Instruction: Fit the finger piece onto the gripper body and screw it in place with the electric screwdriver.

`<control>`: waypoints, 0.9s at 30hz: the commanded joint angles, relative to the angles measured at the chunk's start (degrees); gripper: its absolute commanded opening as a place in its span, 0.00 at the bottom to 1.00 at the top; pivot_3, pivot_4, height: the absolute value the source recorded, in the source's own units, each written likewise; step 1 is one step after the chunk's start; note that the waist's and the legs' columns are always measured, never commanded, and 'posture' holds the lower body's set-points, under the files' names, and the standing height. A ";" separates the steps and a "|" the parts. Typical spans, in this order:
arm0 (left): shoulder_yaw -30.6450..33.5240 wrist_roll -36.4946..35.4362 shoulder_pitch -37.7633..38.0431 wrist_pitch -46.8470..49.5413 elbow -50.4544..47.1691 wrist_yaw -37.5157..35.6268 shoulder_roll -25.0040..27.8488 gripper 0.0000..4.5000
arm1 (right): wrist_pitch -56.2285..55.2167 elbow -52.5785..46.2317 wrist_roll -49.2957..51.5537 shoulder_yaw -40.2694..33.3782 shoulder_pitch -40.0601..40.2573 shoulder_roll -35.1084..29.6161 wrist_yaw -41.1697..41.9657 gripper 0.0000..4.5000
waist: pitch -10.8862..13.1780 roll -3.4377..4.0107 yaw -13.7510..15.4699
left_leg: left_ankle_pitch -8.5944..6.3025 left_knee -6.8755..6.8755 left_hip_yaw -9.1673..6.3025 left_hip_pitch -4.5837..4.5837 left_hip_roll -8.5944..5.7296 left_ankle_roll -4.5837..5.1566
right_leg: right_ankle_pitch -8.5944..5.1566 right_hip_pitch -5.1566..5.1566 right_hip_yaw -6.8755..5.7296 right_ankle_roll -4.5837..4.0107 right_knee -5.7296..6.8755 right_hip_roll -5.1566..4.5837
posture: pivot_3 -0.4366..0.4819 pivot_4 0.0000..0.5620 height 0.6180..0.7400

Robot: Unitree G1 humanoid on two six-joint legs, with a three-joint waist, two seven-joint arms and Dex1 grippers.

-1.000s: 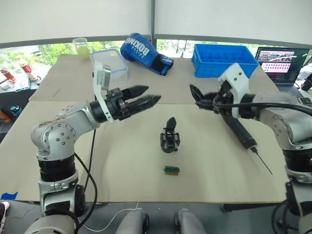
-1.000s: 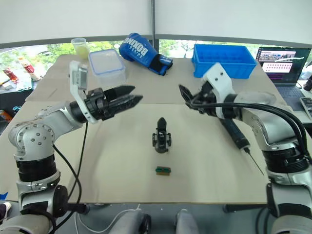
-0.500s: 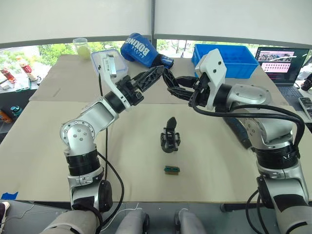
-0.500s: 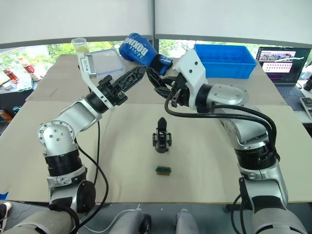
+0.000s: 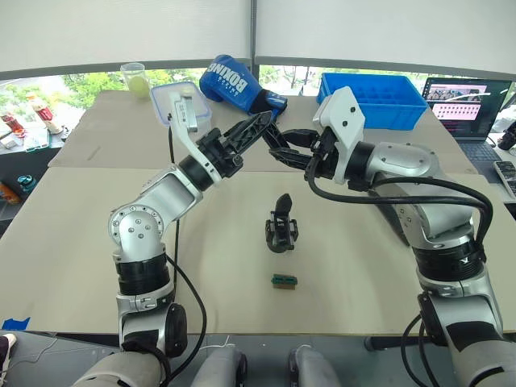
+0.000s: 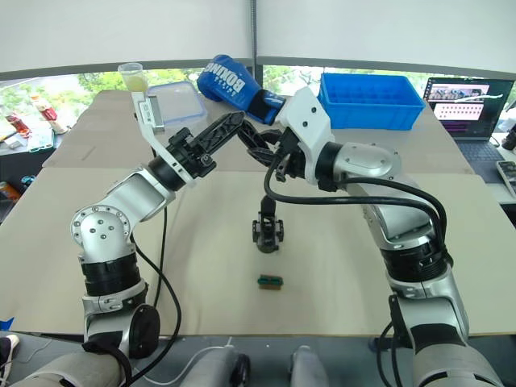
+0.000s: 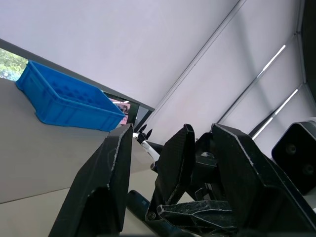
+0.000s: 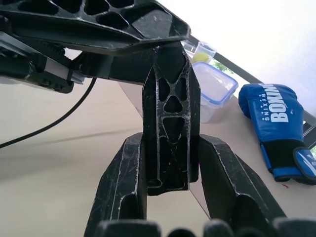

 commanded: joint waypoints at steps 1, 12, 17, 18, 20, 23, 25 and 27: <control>-1.03 -1.53 -0.65 -1.37 -2.45 -0.57 -0.20 0.30 | -1.80 -2.76 -0.62 -0.86 -0.23 0.01 0.34 0.24 | 0.00 0.00 0.02 | 0.00 0.00 0.00 0.00 0.00 0.00 | 0.00 0.00 0.00 0.00 0.00 0.00 | 0.48 0.27 1.00; -2.59 -1.17 -1.96 -2.55 -2.20 1.47 0.07 0.00 | -6.54 -4.95 -4.11 -0.43 0.23 -0.29 1.92 0.24 | 0.00 0.00 0.05 | 0.00 -0.02 0.00 0.02 -0.01 0.00 | 0.00 0.01 0.01 0.00 -0.02 0.00 | 0.48 0.27 1.00; -4.76 -0.15 -4.14 -0.44 -0.31 -5.22 5.55 0.00 | -2.11 -5.58 1.31 -3.14 -0.48 -1.88 6.83 0.69 | 0.00 0.00 -0.03 | 0.01 -0.03 0.01 0.02 -0.01 -0.01 | 0.00 0.00 0.00 0.00 -0.03 0.04 | 0.48 0.27 1.00; -6.05 0.41 -4.63 0.28 -0.10 -8.36 7.82 0.00 | 0.86 -5.11 4.29 -4.18 -1.06 -2.52 8.80 0.78 | 0.00 0.00 -0.06 | 0.01 -0.03 0.01 0.02 -0.01 -0.01 | 0.00 0.01 0.01 0.00 -0.04 0.05 | 0.48 0.27 1.00; -8.78 0.29 -6.93 2.89 0.67 -16.09 13.23 0.00 | 7.68 -2.53 11.95 -6.53 -2.83 -4.63 15.04 0.84 | 0.01 0.02 -0.16 | 0.01 -0.06 0.02 0.05 0.00 -0.01 | 0.00 0.03 0.02 0.00 -0.08 0.09 | 0.48 0.27 1.00; -11.84 -0.84 -10.64 6.73 2.37 -27.79 20.60 0.00 | 13.61 2.41 21.08 -8.31 -5.46 -7.59 25.20 0.84 | 0.02 0.03 -0.13 | 0.01 -0.09 0.00 0.03 0.01 0.01 | -0.01 0.07 0.00 -0.02 -0.16 0.14 | 0.48 0.27 1.00; -14.29 0.15 -11.88 7.45 3.01 -34.98 24.50 0.00 | 18.53 5.06 25.19 -7.77 -7.43 -9.22 29.55 0.84 | 0.03 0.04 -0.31 | -0.01 -0.16 0.01 0.08 0.01 0.04 | -0.01 0.09 0.02 -0.02 -0.21 0.13 | 0.48 0.27 1.00; -16.32 1.22 -12.90 7.68 4.00 -40.52 27.06 0.00 | 22.40 6.75 27.24 -5.70 -8.95 -10.63 33.19 0.84 | 0.03 0.04 -0.43 | -0.01 -0.27 0.01 0.15 0.02 0.05 | -0.01 0.12 0.02 -0.02 -0.23 0.09 | 0.48 0.27 1.00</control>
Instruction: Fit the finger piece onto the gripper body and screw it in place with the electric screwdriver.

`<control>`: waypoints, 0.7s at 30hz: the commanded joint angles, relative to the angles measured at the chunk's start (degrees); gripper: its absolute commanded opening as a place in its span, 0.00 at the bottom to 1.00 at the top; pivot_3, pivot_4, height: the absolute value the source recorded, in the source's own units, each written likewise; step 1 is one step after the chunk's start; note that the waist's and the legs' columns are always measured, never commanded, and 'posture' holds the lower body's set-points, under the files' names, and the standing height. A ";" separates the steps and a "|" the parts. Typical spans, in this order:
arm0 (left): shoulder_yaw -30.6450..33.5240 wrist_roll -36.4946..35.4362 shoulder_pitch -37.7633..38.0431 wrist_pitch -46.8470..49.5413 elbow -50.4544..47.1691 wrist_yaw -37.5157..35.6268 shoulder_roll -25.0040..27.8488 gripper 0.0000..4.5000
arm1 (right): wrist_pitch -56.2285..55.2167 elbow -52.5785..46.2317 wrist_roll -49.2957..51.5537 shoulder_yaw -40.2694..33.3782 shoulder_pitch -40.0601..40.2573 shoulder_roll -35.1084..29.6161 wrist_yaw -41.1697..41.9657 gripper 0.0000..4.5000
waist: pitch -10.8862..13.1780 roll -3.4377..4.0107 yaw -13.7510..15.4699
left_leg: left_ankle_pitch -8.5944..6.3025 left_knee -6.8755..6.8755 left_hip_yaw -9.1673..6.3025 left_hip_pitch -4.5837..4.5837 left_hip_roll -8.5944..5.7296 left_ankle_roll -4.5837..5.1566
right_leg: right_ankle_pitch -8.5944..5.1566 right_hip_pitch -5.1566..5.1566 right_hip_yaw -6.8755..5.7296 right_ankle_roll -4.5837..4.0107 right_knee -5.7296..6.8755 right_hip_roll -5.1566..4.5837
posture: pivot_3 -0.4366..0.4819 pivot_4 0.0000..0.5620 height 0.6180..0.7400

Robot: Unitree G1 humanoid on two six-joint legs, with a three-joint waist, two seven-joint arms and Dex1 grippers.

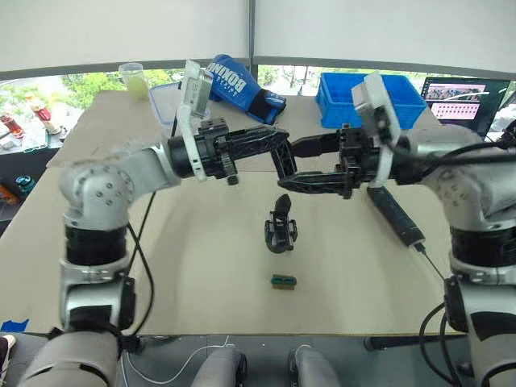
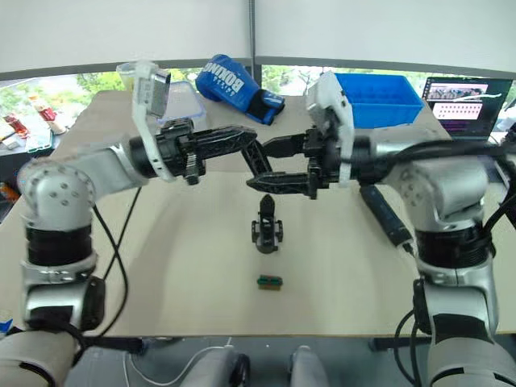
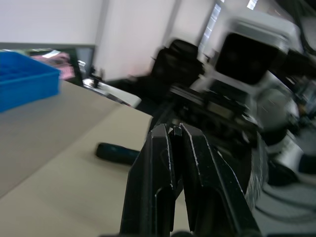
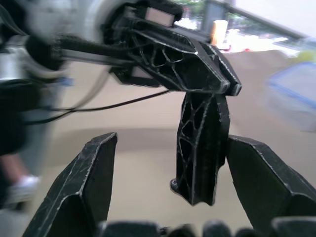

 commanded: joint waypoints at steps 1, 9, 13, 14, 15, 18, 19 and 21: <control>-2.96 1.41 -2.19 0.68 1.59 -9.91 2.85 0.00 | 6.16 2.01 4.78 1.54 -3.06 -2.08 6.68 0.84 | 0.00 0.00 -0.10 | 0.00 -0.03 0.01 0.00 0.01 0.00 | -0.01 -0.03 0.01 -0.01 0.01 -0.01 | 0.48 0.27 1.00; -3.12 4.67 -2.83 0.49 4.69 -13.31 2.57 0.00 | 6.59 3.89 3.90 3.49 -3.85 -0.78 7.11 0.72 | 0.00 0.00 -0.16 | 0.02 -0.05 0.00 -0.06 0.06 -0.03 | -0.01 -0.11 0.06 -0.02 0.03 -0.15 | 0.48 0.27 1.00; -2.15 4.20 -1.89 1.46 3.94 -12.64 2.06 0.00 | 7.54 4.37 4.84 2.42 -4.10 0.84 4.98 0.58 | 0.00 0.00 -0.15 | 0.02 -0.04 -0.02 -0.08 0.03 -0.03 | -0.01 -0.12 0.09 -0.02 0.03 -0.31 | 0.48 0.27 1.00; -1.86 4.01 -1.75 1.75 3.83 -12.29 1.91 0.00 | 7.65 4.42 4.98 2.25 -4.08 1.13 4.67 0.58 | 0.00 0.00 -0.16 | 0.02 -0.05 -0.02 -0.08 0.03 -0.03 | -0.01 -0.13 0.09 -0.02 0.04 -0.31 | 0.48 0.27 1.00; -1.58 3.88 -1.71 1.99 3.86 -11.96 1.76 0.00 | 7.71 4.47 5.08 2.11 -4.03 1.39 4.39 0.58 | 0.00 0.00 -0.16 | 0.02 -0.05 -0.03 -0.08 0.04 -0.03 | -0.01 -0.14 0.09 -0.02 0.05 -0.31 | 0.48 0.27 1.00; -1.09 3.93 -1.65 2.37 3.86 -11.46 1.54 0.00 | 7.75 4.30 5.16 1.93 -3.84 1.84 3.91 0.58 | 0.00 0.00 -0.14 | 0.02 -0.04 -0.03 -0.09 0.04 -0.04 | -0.01 -0.14 0.09 -0.02 0.06 -0.30 | 0.48 0.27 1.00; -0.93 3.97 -1.64 2.54 3.85 -11.36 1.46 0.00 | 7.79 4.28 5.28 1.77 -3.85 2.10 3.66 0.58 | 0.00 0.00 -0.14 | 0.02 -0.04 -0.04 -0.08 0.04 -0.04 | -0.01 -0.14 0.08 -0.02 0.06 -0.30 | 0.48 0.27 1.00; -0.58 3.87 -1.64 2.97 3.79 -11.00 1.20 0.00 | 8.30 4.39 5.72 1.36 -4.04 2.69 2.94 0.58 | 0.00 0.00 -0.15 | 0.02 -0.04 -0.03 -0.08 0.03 -0.04 | -0.01 -0.14 0.09 -0.02 0.06 -0.30 | 0.48 0.27 1.00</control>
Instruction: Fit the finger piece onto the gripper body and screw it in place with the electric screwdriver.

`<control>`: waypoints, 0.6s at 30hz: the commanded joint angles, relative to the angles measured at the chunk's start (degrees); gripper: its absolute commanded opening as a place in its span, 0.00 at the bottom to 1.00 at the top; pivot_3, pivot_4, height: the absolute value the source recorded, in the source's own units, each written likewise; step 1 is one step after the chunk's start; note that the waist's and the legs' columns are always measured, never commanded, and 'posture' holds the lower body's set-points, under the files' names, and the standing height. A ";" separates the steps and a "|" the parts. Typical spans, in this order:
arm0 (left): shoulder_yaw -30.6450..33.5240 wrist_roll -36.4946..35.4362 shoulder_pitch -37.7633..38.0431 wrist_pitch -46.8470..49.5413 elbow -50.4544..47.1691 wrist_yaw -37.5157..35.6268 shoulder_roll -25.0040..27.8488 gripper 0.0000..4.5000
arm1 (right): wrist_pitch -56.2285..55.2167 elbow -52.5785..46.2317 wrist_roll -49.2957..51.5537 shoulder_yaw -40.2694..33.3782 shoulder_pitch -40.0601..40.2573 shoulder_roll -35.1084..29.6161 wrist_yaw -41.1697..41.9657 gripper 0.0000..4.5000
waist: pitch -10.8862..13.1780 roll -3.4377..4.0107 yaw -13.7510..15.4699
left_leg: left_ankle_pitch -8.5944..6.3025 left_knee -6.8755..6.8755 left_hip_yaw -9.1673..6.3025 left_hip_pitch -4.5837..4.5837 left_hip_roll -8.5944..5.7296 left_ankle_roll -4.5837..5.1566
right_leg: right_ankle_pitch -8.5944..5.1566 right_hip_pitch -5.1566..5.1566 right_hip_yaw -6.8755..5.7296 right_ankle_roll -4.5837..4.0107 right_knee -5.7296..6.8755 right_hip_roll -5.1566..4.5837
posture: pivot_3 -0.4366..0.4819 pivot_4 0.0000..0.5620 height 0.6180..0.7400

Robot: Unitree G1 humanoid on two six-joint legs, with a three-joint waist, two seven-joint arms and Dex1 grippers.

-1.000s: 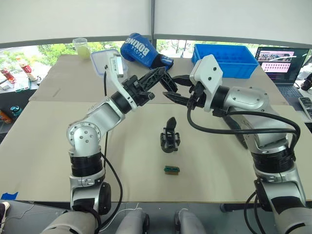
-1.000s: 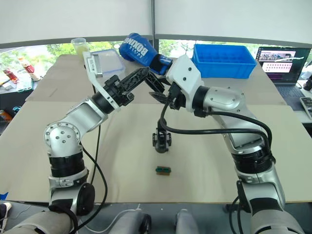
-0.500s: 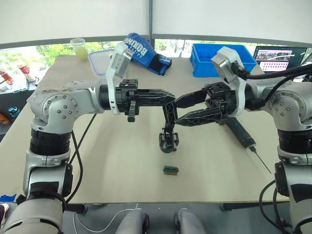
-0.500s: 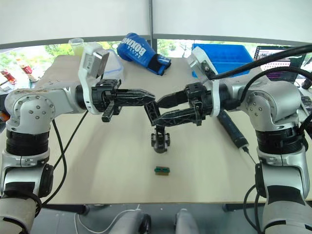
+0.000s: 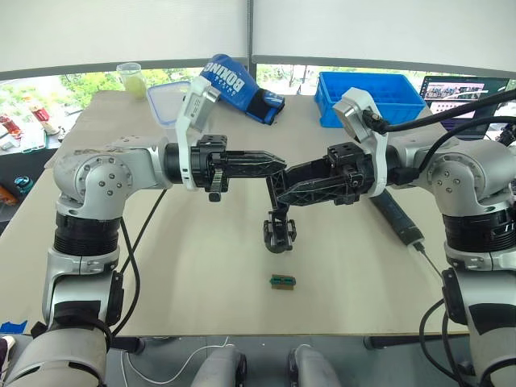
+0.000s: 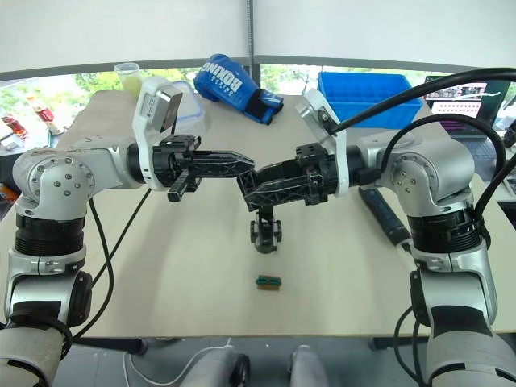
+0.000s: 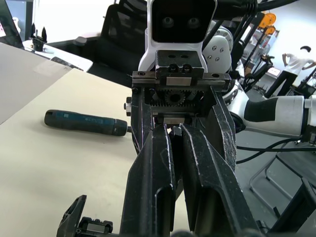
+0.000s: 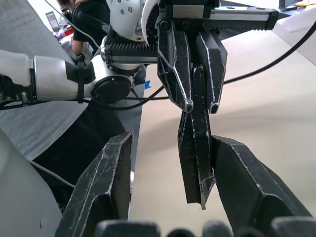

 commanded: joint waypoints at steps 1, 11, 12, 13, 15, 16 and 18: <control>2.12 -0.64 -0.71 0.32 -1.12 0.96 -0.30 0.00 | 1.06 -1.02 2.45 -2.64 -1.76 1.01 -0.90 0.58 | 0.00 0.00 -0.02 | 0.00 0.00 0.00 0.00 0.00 0.00 | 0.00 0.00 0.00 0.00 0.00 0.00 | 0.48 0.27 1.00; 2.35 -0.56 -0.35 0.34 -1.40 1.51 -0.86 0.00 | 2.64 -0.88 3.25 -3.68 -1.98 2.45 -2.80 0.58 | 0.00 0.00 -0.03 | 0.00 -0.01 0.00 0.00 -0.01 0.00 | 0.00 -0.01 0.00 0.00 0.01 0.00 | 0.48 0.27 1.00; 2.33 -0.56 -0.28 0.34 -1.48 1.54 -0.88 0.00 | 2.73 -0.82 3.31 -3.77 -2.00 2.55 -2.90 0.58 | 0.00 0.00 -0.04 | 0.00 -0.01 0.00 0.00 -0.01 0.00 | 0.00 -0.01 0.00 0.00 0.01 0.00 | 0.48 0.27 1.00; 2.31 -0.57 -0.22 0.34 -1.57 1.55 -0.89 0.00 | 2.89 -0.75 3.44 -3.90 -2.04 2.67 -3.03 0.53 | 0.00 0.00 -0.04 | 0.00 -0.01 0.00 0.00 -0.01 0.00 | 0.00 -0.01 0.00 0.00 0.01 0.00 | 0.48 0.27 1.00; 2.24 -0.49 -0.19 0.25 -1.53 1.47 -0.88 0.00 | 3.10 -0.49 3.59 -4.06 -2.23 2.96 -3.28 0.41 | 0.00 0.00 -0.03 | 0.00 -0.01 0.00 0.00 -0.01 0.00 | 0.00 -0.01 0.00 0.00 0.02 0.01 | 0.48 0.27 1.00; 2.19 -0.42 -0.14 0.18 -1.53 1.44 -0.88 0.00 | 3.20 -0.37 3.66 -4.13 -2.33 3.09 -3.41 0.33 | 0.00 0.00 -0.03 | 0.00 0.00 0.00 0.00 -0.01 0.00 | 0.00 -0.01 0.00 0.00 0.02 0.00 | 0.48 0.27 1.00; 2.09 -0.33 0.00 0.10 -1.61 1.52 -0.91 0.00 | 2.96 -0.45 3.61 -4.07 -2.29 3.13 -3.27 0.17 | 0.00 0.00 -0.04 | 0.00 -0.01 0.00 0.00 -0.01 0.00 | 0.00 -0.01 0.00 0.00 0.02 0.01 | 0.48 0.27 1.00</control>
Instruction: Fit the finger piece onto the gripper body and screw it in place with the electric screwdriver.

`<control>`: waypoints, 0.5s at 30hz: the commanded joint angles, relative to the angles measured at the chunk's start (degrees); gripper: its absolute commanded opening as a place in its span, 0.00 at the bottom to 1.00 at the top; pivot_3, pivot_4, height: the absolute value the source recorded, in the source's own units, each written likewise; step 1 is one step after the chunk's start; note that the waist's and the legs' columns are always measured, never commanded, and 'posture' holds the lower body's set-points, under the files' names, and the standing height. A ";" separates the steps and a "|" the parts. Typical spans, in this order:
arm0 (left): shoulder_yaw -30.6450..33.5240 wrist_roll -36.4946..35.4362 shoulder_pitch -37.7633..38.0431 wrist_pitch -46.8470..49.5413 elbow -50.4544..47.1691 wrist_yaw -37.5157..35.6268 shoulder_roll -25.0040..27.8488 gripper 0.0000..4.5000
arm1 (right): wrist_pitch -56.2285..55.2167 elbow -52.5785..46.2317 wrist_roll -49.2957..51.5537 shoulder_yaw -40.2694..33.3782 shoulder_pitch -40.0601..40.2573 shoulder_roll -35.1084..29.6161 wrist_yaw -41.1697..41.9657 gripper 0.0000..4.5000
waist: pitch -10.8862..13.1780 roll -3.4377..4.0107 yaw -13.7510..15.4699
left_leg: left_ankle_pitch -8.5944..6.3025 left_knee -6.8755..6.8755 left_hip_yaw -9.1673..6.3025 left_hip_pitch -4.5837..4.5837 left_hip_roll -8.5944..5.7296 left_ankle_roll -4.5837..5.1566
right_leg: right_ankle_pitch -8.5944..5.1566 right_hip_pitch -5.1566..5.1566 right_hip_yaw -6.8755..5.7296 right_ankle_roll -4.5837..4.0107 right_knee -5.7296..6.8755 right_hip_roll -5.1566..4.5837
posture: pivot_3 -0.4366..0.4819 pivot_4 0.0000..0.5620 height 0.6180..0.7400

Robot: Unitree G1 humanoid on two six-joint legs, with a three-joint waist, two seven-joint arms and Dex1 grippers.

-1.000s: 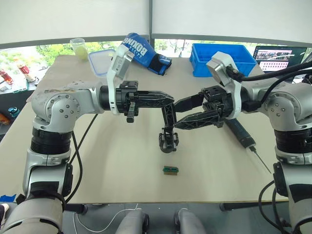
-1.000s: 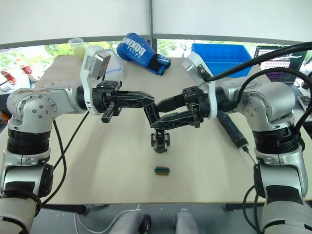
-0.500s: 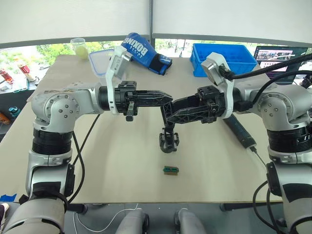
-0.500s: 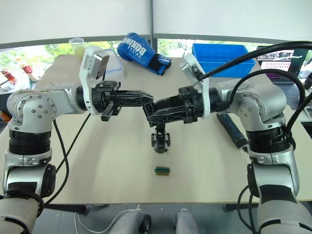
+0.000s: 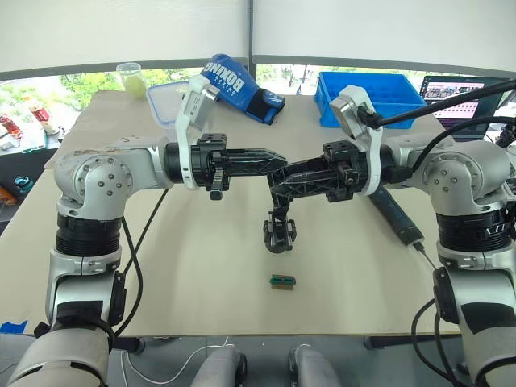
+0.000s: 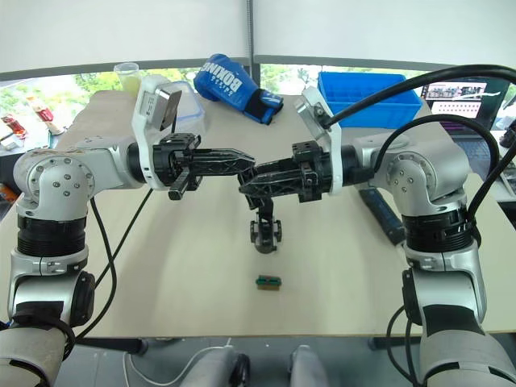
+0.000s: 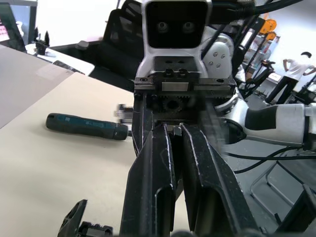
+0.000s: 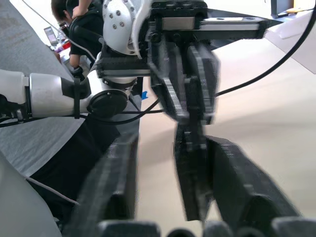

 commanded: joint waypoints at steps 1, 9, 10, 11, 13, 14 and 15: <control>1.34 0.16 -0.12 -0.20 -1.13 0.59 -0.06 0.00 | 0.12 -1.74 2.42 -1.75 -2.11 0.34 0.95 0.10 | 0.00 0.00 -0.02 | 0.00 0.00 0.00 0.00 -0.01 0.00 | 0.00 -0.01 0.00 0.00 0.00 0.00 | 0.48 0.27 1.00; 1.05 1.28 -0.42 0.07 -0.12 0.57 0.89 0.00 | -7.48 -3.44 -2.16 0.12 0.57 -0.66 2.91 0.07 | 0.00 0.00 -0.01 | 0.00 0.00 0.00 0.00 -0.01 0.00 | 0.00 0.00 -0.02 0.00 0.01 0.04 | 0.48 0.27 1.00; 1.14 1.10 -0.40 0.18 0.10 -0.14 1.29 0.19 | -9.54 -3.67 -3.21 0.47 1.11 -0.72 3.30 0.07 | 0.00 0.00 -0.02 | 0.00 -0.01 0.00 0.00 -0.01 0.00 | 0.00 0.00 -0.02 0.00 0.00 0.05 | 0.48 0.27 1.00; 1.05 1.15 -0.10 -0.04 -0.02 -1.52 2.12 0.28 | -12.05 -3.96 -4.47 0.73 1.83 -0.72 3.71 0.07 | 0.00 0.00 -0.05 | 0.00 -0.01 0.00 0.01 -0.01 0.00 | 0.00 0.00 -0.02 0.00 0.01 0.07 | 0.48 0.27 1.00; 0.26 2.31 1.04 -1.48 -0.71 -4.98 4.51 0.49 | -15.80 -4.26 -6.16 1.01 3.01 -0.50 4.07 0.07 | 0.00 0.00 -0.24 | 0.00 -0.02 0.02 0.00 -0.02 0.00 | 0.00 -0.03 -0.04 0.01 0.02 0.12 | 0.48 0.27 1.00; -0.80 4.18 2.24 -3.41 -1.20 -7.55 6.58 0.59 | -18.51 -4.66 -7.25 1.23 4.01 -0.51 4.82 0.07 | 0.00 0.00 -0.34 | 0.01 -0.04 0.02 0.01 -0.02 -0.01 | 0.00 -0.04 -0.05 0.00 0.04 0.12 | 0.48 0.27 1.00; -1.90 6.24 3.63 -5.33 -1.25 -10.25 8.90 0.72 | -20.91 -5.13 -8.17 1.42 5.12 -0.61 5.59 0.07 | 0.00 0.00 -0.49 | 0.01 -0.06 0.02 0.01 -0.02 -0.02 | 0.00 -0.05 -0.07 0.00 0.04 0.14 | 0.48 0.27 1.00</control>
